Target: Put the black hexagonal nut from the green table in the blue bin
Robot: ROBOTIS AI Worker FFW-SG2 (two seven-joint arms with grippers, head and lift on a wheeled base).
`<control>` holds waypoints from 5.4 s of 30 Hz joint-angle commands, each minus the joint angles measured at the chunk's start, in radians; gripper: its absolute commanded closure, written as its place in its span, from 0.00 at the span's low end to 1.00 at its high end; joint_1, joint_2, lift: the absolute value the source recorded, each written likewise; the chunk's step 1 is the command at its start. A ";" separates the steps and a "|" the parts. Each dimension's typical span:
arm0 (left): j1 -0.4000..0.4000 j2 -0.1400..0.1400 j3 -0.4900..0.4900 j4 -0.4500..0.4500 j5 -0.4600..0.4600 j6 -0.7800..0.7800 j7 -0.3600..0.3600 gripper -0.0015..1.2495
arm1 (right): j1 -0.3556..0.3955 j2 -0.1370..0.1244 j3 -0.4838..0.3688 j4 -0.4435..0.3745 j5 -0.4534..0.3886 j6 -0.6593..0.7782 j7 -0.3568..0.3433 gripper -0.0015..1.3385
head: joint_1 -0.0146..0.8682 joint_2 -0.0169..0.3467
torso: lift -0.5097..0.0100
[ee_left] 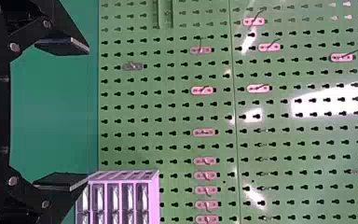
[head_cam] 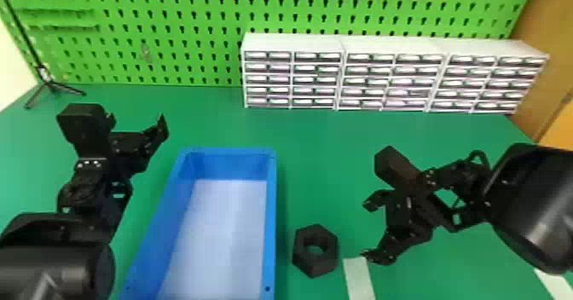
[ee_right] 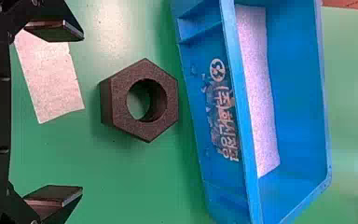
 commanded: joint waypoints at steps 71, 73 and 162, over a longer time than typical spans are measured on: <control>-0.005 0.000 0.001 0.006 0.018 -0.003 0.002 0.24 | -0.052 0.451 -0.047 0.319 0.491 -0.002 0.166 0.11 | 0.79 0.12 | 0.80; -0.005 0.000 -0.001 0.006 0.018 -0.003 0.002 0.24 | -0.055 0.459 -0.044 0.342 0.497 -0.016 0.166 0.11 | 0.79 0.12 | 0.80; -0.004 0.000 0.002 0.006 0.020 -0.014 0.002 0.24 | -0.210 0.369 -0.108 0.368 0.373 0.040 0.225 0.78 | 0.79 0.12 | 0.80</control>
